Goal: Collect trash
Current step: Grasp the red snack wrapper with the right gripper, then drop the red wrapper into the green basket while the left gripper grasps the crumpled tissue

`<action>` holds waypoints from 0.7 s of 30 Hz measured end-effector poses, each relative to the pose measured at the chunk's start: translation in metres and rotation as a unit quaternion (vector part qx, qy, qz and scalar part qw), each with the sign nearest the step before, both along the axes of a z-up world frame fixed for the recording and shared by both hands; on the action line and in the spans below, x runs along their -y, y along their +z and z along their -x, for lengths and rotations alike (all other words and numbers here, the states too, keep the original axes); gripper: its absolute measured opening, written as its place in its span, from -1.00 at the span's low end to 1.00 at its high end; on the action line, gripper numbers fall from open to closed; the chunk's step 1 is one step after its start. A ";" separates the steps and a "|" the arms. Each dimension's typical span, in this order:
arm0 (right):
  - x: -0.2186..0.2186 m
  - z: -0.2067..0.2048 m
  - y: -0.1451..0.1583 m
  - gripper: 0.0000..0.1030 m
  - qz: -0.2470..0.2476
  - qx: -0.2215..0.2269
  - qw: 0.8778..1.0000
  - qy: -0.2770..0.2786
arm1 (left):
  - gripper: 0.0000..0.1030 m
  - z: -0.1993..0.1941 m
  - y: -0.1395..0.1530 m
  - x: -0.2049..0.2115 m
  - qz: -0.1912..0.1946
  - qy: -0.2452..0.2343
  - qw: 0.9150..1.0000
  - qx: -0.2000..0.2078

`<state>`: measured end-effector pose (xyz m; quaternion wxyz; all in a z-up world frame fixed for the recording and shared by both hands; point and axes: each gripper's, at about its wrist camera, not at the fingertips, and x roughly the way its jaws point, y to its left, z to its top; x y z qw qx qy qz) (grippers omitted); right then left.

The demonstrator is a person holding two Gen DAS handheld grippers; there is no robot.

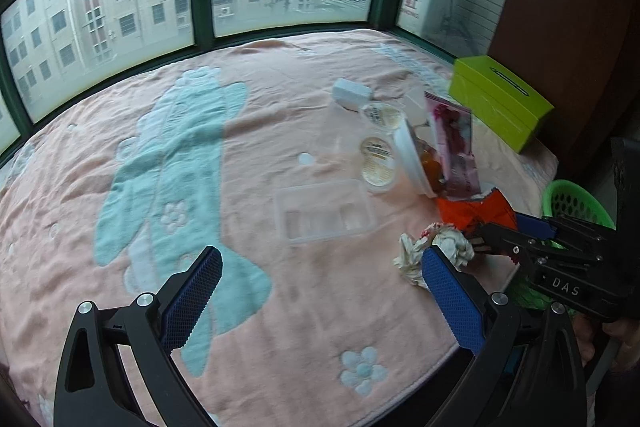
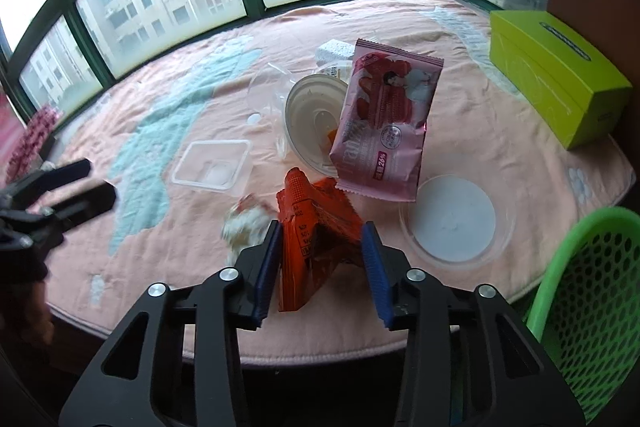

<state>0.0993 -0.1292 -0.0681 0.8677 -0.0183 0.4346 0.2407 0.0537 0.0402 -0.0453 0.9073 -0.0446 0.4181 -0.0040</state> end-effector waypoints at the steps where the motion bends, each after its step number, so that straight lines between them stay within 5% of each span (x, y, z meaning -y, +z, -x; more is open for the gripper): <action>1: 0.003 0.001 0.001 -0.29 -0.006 -0.001 1.000 -0.002 | 0.88 -0.001 -0.002 0.004 0.002 -0.008 1.000 -0.001; 18: 0.042 0.014 0.021 -0.35 -0.079 -0.002 0.996 -0.045 | 0.83 -0.025 -0.033 0.070 0.026 -0.111 0.993 -0.028; 21: 0.053 0.023 0.029 -0.35 -0.086 0.007 0.995 -0.057 | 0.60 -0.035 -0.040 0.078 0.028 -0.120 0.992 -0.042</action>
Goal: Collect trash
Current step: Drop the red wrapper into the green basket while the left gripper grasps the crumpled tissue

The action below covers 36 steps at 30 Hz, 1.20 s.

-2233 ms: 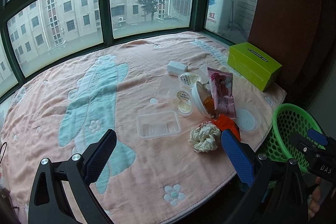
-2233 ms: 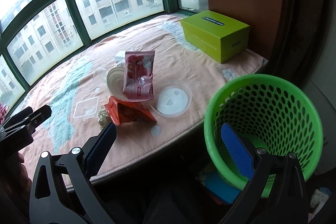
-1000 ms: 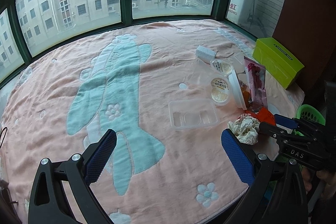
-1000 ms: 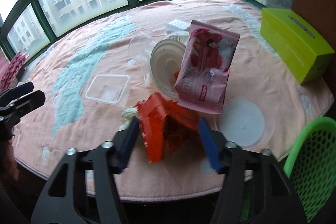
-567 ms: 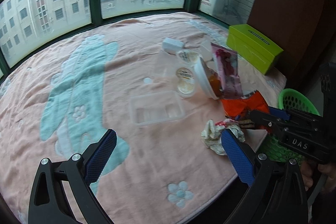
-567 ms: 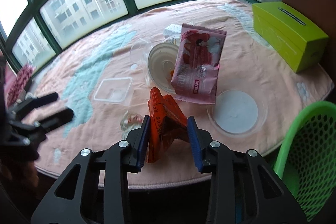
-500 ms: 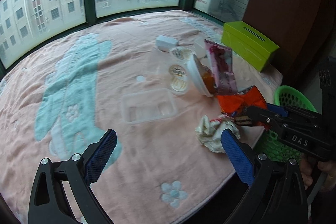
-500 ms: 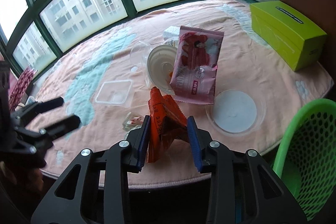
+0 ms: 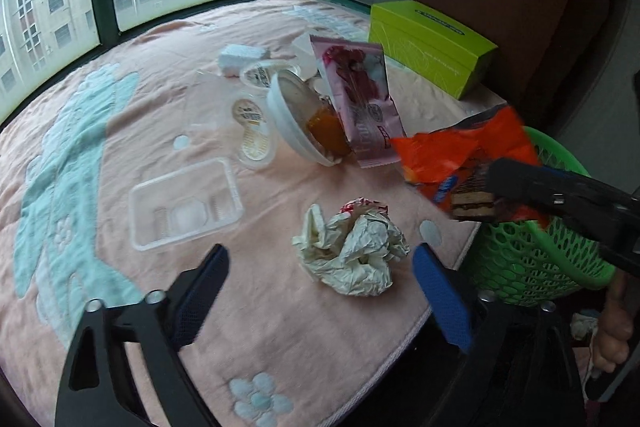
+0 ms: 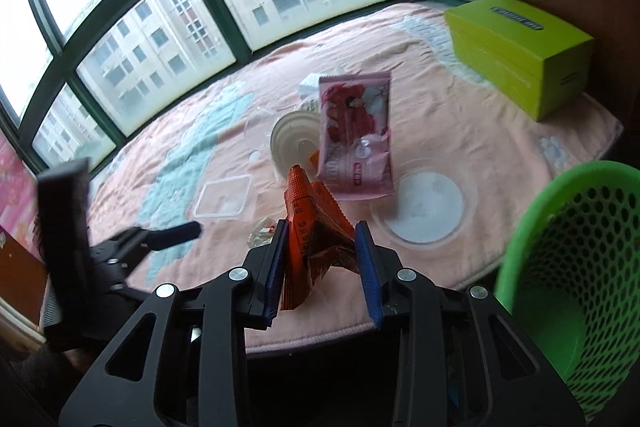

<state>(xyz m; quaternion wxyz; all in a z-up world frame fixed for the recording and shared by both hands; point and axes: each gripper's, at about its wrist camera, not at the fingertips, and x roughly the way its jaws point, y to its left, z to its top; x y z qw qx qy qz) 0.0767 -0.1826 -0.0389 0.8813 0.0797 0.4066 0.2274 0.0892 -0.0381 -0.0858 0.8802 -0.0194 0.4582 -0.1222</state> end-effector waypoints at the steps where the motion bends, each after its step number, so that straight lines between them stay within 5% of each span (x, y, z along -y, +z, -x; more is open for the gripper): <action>1: 0.005 0.004 0.003 -0.35 -0.004 0.003 1.000 -0.006 | 0.58 -0.003 -0.002 0.002 0.002 -0.002 1.000 -0.004; 7: 0.037 0.024 0.017 -0.34 -0.008 0.019 0.999 -0.048 | 0.44 -0.016 -0.013 0.010 0.010 -0.013 1.000 -0.016; 18: 0.107 0.056 0.020 -0.34 -0.004 0.021 0.986 -0.166 | -0.25 -0.012 -0.007 0.022 0.015 -0.043 0.999 -0.006; 32: 0.156 0.092 0.014 -0.29 0.005 0.016 0.971 -0.239 | -0.30 0.014 0.053 0.045 0.057 -0.090 0.993 0.041; 36: 0.166 0.098 0.014 -0.09 0.004 0.017 0.968 -0.251 | -0.30 0.010 0.070 0.072 0.063 -0.119 0.989 0.055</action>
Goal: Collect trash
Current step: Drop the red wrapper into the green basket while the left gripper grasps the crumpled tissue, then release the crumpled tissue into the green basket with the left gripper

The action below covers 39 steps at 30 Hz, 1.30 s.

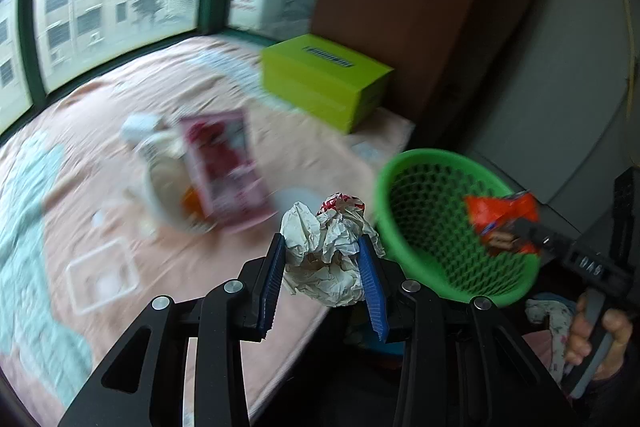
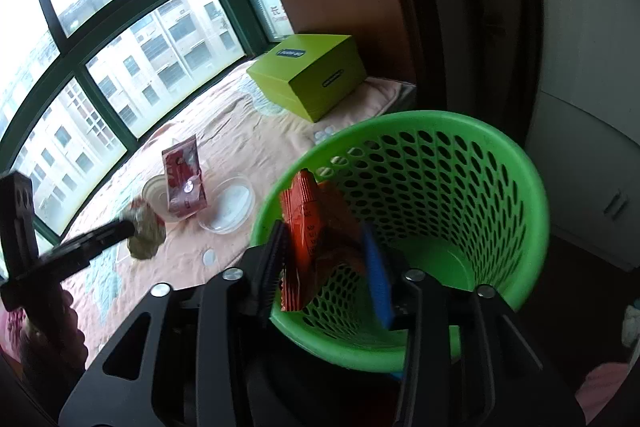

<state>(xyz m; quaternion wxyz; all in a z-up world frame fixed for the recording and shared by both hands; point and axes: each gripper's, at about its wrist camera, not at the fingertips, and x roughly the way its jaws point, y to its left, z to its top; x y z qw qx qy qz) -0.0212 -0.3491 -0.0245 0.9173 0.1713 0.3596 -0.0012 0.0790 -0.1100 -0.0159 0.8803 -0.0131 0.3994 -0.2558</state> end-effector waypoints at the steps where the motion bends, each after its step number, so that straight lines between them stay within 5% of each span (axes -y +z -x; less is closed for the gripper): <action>1: 0.002 0.001 0.000 -0.05 0.000 0.001 1.000 -0.003 | -0.30 -0.001 0.005 0.010 0.000 -0.010 1.000 0.005; 11: 0.019 0.016 0.006 0.23 -0.001 0.011 1.000 -0.024 | -0.30 -0.009 0.021 0.074 0.002 -0.074 0.997 0.016; 23: 0.040 0.034 0.009 0.34 -0.002 0.028 0.998 -0.050 | -0.21 -0.015 -0.001 0.129 -0.017 -0.116 0.993 -0.009; 32: 0.045 0.038 0.007 0.34 -0.012 0.027 0.998 -0.056 | 0.26 -0.008 -0.009 0.145 -0.017 -0.132 0.991 -0.014; 39: 0.036 0.033 0.009 0.38 -0.015 0.028 0.999 -0.044 | 0.27 -0.007 -0.006 0.129 -0.014 -0.115 0.993 -0.016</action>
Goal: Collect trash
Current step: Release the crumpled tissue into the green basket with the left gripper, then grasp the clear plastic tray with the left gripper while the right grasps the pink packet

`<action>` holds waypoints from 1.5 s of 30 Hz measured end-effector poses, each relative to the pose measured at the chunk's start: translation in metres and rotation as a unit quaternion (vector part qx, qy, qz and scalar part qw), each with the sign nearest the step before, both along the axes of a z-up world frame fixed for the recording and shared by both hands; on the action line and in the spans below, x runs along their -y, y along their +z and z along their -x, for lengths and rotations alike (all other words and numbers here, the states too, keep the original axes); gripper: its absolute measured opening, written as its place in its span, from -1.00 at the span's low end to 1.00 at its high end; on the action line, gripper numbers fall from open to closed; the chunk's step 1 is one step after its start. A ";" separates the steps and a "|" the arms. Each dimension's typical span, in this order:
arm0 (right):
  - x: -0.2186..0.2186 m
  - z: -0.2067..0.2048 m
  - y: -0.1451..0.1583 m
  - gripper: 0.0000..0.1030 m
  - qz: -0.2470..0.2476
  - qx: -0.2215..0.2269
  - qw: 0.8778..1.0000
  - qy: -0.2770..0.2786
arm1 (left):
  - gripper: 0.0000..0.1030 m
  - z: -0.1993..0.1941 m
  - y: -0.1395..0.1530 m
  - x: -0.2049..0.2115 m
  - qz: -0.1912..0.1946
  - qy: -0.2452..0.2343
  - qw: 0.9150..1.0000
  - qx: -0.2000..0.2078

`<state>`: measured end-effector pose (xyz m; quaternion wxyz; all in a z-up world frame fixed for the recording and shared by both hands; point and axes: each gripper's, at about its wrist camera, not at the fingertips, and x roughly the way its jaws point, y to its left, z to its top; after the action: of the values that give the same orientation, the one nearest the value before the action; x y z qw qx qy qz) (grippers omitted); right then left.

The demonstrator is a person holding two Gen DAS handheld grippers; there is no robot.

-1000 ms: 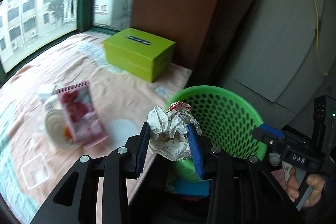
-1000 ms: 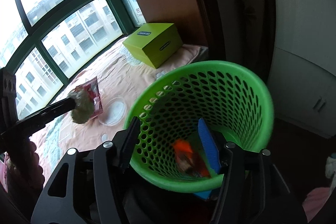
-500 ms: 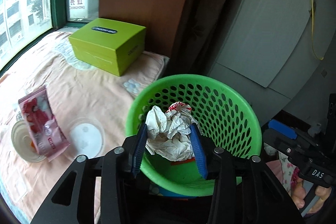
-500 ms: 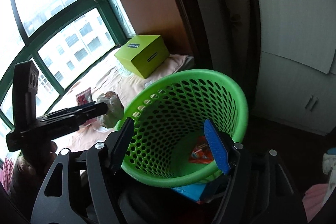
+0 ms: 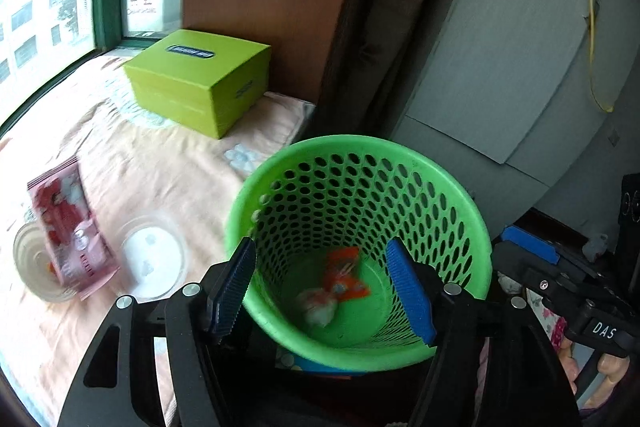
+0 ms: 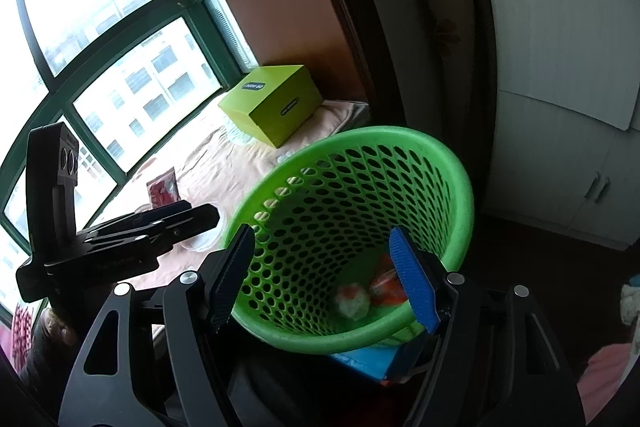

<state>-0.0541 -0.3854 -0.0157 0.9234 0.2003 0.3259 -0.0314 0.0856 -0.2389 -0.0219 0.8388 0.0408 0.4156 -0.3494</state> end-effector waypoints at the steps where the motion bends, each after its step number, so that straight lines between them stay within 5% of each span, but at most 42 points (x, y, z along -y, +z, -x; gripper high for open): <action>1: -0.002 -0.001 0.000 0.42 0.000 0.001 1.000 0.003 | 0.27 0.000 0.001 -0.007 0.000 0.007 1.000 0.000; 17: -0.061 -0.038 0.007 0.48 0.007 0.000 0.997 0.080 | 0.55 -0.019 0.002 -0.134 -0.055 0.150 0.987 0.028; 25: -0.102 -0.066 0.006 0.49 0.028 -0.012 0.991 0.132 | 0.68 -0.027 -0.013 -0.207 -0.091 0.171 0.981 0.026; 34: -0.135 -0.089 0.000 0.49 0.036 -0.029 0.985 0.167 | 0.76 -0.037 -0.038 -0.272 -0.132 0.159 0.978 0.019; 45: -0.169 -0.118 -0.010 0.49 0.043 -0.053 0.979 0.193 | 0.83 -0.048 -0.071 -0.287 -0.186 0.064 0.980 0.017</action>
<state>0.0641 -0.2163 -0.0256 0.9011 0.0914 0.4056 0.1231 0.1338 0.0483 -0.0926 0.8440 0.1753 0.4611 -0.2107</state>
